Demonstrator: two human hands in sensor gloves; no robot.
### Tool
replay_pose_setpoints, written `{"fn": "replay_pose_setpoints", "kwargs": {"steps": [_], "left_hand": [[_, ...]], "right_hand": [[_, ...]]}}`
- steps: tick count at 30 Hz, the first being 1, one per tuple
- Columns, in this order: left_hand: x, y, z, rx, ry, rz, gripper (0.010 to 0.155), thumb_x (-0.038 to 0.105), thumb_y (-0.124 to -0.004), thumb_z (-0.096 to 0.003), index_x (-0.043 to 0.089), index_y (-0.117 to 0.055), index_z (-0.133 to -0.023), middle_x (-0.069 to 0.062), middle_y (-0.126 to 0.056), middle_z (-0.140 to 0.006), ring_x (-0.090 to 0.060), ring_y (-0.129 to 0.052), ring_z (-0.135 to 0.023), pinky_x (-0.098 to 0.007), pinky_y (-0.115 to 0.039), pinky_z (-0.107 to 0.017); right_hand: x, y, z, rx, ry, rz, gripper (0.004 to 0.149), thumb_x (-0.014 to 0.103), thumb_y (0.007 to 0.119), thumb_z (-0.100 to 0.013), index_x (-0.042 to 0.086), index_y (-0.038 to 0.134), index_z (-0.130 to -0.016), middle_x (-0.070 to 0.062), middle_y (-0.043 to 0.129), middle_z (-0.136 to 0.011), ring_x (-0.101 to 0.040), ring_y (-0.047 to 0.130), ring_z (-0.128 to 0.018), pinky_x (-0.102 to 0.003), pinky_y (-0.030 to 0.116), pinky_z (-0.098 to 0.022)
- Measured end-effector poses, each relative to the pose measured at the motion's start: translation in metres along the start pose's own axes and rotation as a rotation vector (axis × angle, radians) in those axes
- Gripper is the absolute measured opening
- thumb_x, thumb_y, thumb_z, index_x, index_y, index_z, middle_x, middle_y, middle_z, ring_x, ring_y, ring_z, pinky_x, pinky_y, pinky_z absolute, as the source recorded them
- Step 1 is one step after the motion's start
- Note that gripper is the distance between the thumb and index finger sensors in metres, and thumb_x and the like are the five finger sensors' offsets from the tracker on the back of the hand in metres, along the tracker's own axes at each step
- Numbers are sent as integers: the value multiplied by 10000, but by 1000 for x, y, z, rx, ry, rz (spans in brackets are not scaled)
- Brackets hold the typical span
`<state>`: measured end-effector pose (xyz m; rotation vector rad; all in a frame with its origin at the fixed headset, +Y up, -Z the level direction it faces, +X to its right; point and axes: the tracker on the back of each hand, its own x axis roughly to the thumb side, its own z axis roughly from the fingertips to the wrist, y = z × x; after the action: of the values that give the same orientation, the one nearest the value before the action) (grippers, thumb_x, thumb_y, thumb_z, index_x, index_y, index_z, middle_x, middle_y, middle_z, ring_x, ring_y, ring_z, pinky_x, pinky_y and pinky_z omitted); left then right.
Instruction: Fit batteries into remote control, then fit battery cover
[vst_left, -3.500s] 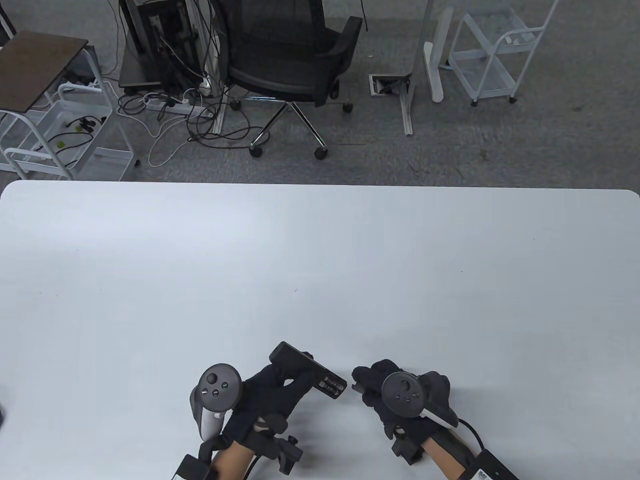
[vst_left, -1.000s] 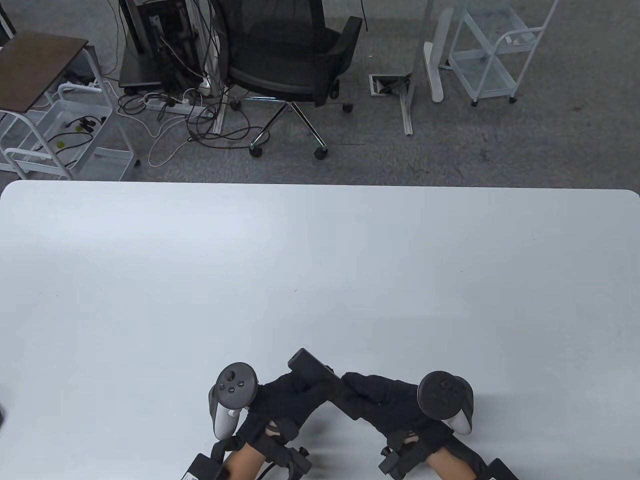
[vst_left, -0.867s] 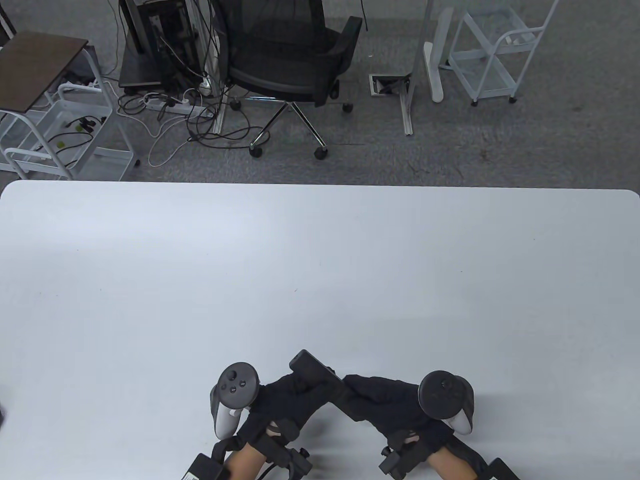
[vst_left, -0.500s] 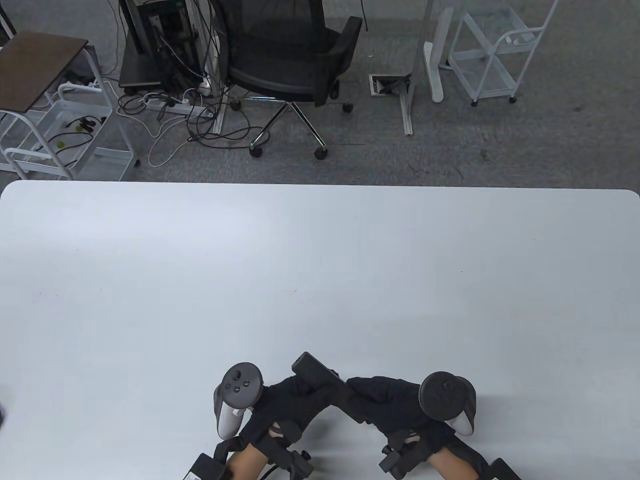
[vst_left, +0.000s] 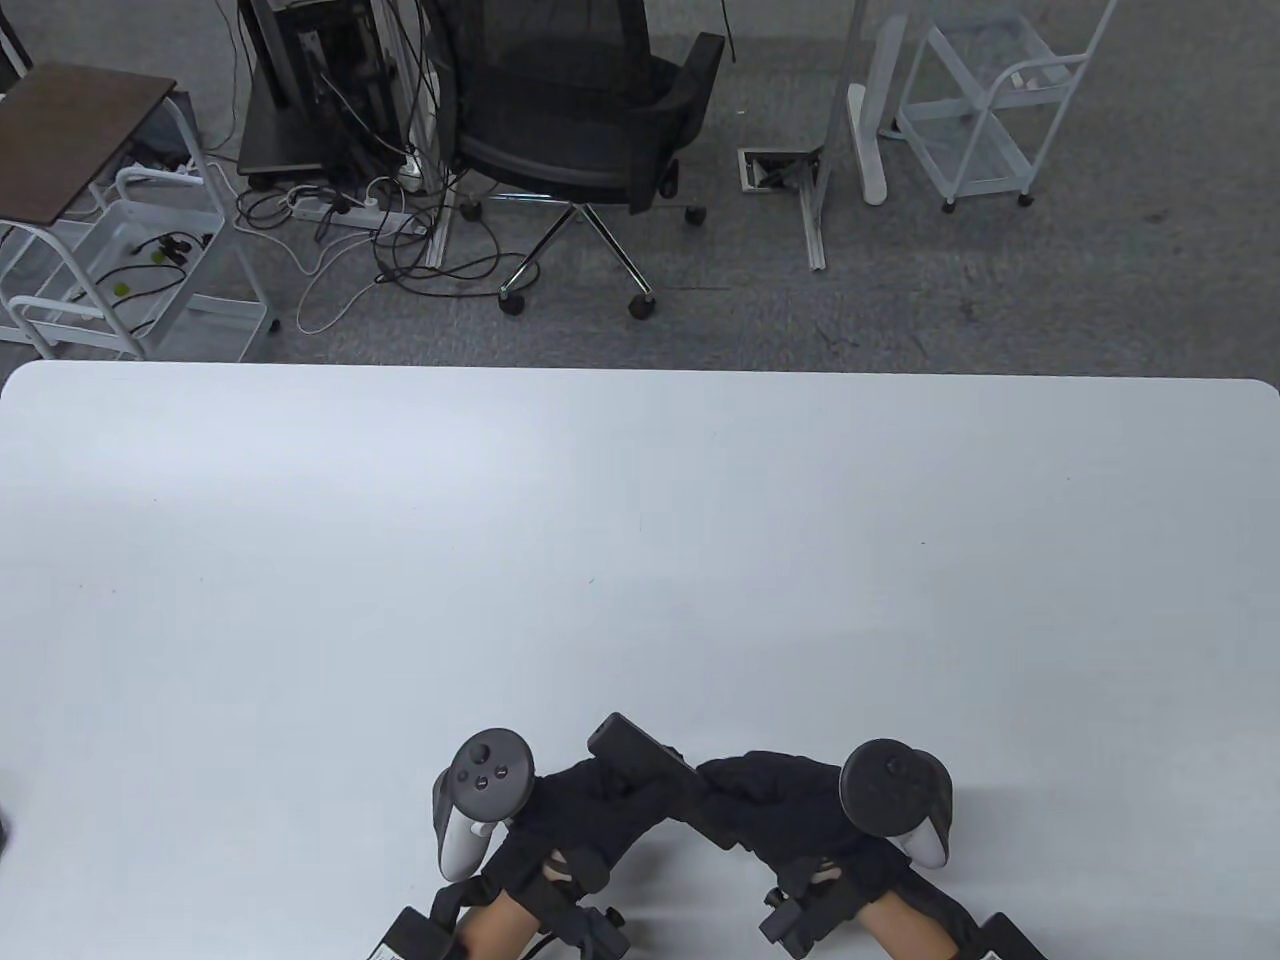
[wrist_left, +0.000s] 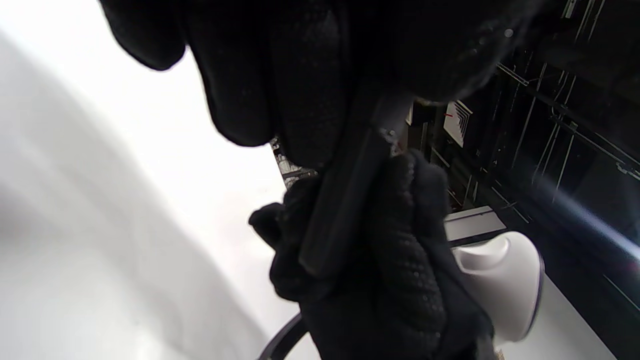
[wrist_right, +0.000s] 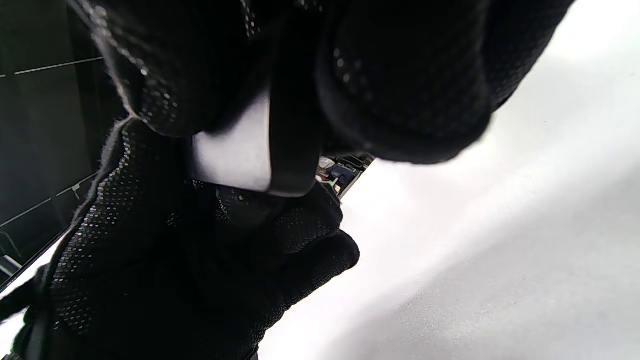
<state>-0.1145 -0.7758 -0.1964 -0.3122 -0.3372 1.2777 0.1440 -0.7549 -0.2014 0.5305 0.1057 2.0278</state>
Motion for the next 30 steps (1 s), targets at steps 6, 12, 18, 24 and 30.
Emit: {"fn": "replay_pose_setpoints", "kwargs": {"steps": [6, 12, 18, 24, 30], "left_hand": [[2, -3, 0, -22, 2, -18, 538, 559, -834, -455, 260, -810, -901, 42, -1052, -763, -240, -980, -830, -570, -683, -779], [2, -1, 0, -23, 27, -41, 559, 567, -799, -471, 279, -775, -949, 26, -1014, -834, -274, -935, -877, -569, -667, -783], [-9, 0, -4, -69, 104, 58, 719, 625, -778, -469, 261, -619, -1069, -13, -904, -976, -321, -842, -960, -584, -619, -798], [-10, -1, -3, -100, 134, 79, 832, 687, -770, -450, 230, -534, -1104, -15, -859, -1011, -327, -826, -973, -589, -612, -800], [-13, -1, -2, -105, 148, 171, 855, 705, -761, -460, 217, -496, -1109, -16, -846, -1019, -307, -824, -981, -573, -619, -804]], "right_hand": [[0, -1, 0, -8, 6, -4, 487, 419, 915, -348, 84, 964, -697, -150, 1015, -494, -227, 987, -216, -550, 793, -491], [1, 1, 1, -52, -5, 80, 498, 423, 910, -351, 104, 947, -731, -136, 1019, -571, -240, 1022, -308, -573, 776, -524], [10, -2, 8, -199, -73, 254, 499, 417, 935, -353, 118, 936, -751, -124, 1016, -610, -237, 1032, -353, -575, 771, -536], [24, 5, 15, -296, -219, 543, 512, 402, 963, -348, 145, 910, -787, -118, 989, -709, -252, 1032, -453, -590, 748, -562], [36, 24, 18, -303, -394, 823, 518, 372, 1001, -326, 146, 903, -781, -111, 975, -727, -248, 1025, -500, -601, 736, -571]]}}
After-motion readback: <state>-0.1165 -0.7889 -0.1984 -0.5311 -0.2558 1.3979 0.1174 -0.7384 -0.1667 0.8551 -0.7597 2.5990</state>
